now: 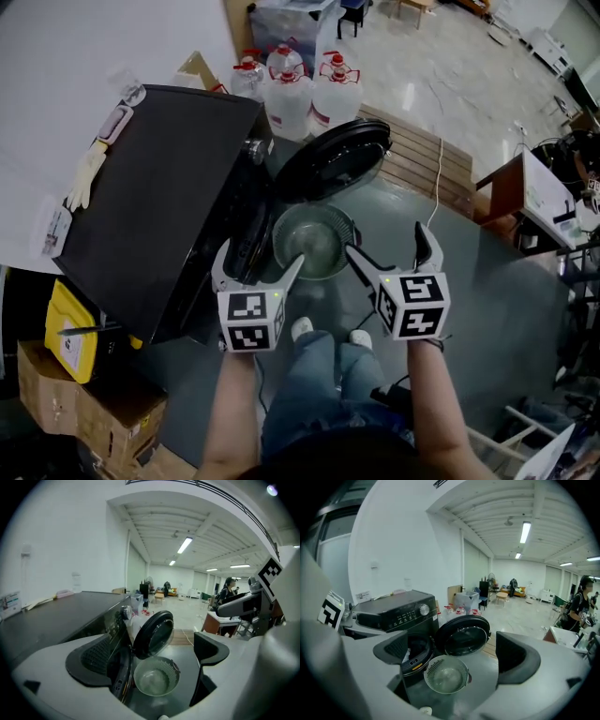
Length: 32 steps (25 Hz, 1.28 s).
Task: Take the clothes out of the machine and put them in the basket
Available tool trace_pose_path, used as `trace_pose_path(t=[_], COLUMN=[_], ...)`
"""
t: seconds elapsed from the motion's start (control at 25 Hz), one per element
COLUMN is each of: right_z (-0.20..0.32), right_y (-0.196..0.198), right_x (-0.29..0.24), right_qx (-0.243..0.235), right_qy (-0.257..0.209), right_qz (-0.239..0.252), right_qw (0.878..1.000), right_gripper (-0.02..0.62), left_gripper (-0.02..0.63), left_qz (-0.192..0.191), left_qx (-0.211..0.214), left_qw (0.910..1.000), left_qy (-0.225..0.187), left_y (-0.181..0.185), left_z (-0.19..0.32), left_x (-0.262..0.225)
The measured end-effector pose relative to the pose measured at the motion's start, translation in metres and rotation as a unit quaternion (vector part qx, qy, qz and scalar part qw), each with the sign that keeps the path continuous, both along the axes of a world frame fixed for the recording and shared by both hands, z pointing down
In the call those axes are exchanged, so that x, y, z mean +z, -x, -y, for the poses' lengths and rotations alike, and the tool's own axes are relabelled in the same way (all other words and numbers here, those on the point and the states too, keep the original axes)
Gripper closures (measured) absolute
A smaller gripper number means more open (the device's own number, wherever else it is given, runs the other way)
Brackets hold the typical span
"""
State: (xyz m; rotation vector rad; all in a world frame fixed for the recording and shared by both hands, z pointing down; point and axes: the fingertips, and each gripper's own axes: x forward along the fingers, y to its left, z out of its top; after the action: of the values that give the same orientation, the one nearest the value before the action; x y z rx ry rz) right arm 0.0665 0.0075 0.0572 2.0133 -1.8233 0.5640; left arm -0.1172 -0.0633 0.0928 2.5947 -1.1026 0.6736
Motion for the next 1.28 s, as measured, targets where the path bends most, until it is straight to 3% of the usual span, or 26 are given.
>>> trace_pose_path(t=[0.48, 0.84, 1.0, 1.28], right_z=[-0.038, -0.036, -0.018, -0.002], right_y=[-0.020, -0.036, -0.043, -0.056], right_x=[0.065, 0.119, 0.146, 0.209], right_qx=[0.038, 0.010, -0.026, -0.037], right_qy=[0.090, 0.113, 0.111, 0.114], right_qz=[0.016, 0.046, 0.046, 0.054], right_qw=[0.995, 0.992, 0.992, 0.991], right_gripper=[0.028, 0.028, 0.028, 0.028], left_gripper=[0.053, 0.053, 0.052, 0.054], left_qz=[0.016, 0.039, 0.051, 0.064], left_qx=[0.003, -0.021, -0.038, -0.058], left_qw=[0.9965, 0.9944, 0.9938, 0.9928], left_qy=[0.081, 0.096, 0.091, 0.083], left_y=[-0.024, -0.031, -0.030, -0.035], left_z=[-0.003, -0.012, -0.001, 0.018], left_x=[0.070, 0.114, 0.145, 0.200])
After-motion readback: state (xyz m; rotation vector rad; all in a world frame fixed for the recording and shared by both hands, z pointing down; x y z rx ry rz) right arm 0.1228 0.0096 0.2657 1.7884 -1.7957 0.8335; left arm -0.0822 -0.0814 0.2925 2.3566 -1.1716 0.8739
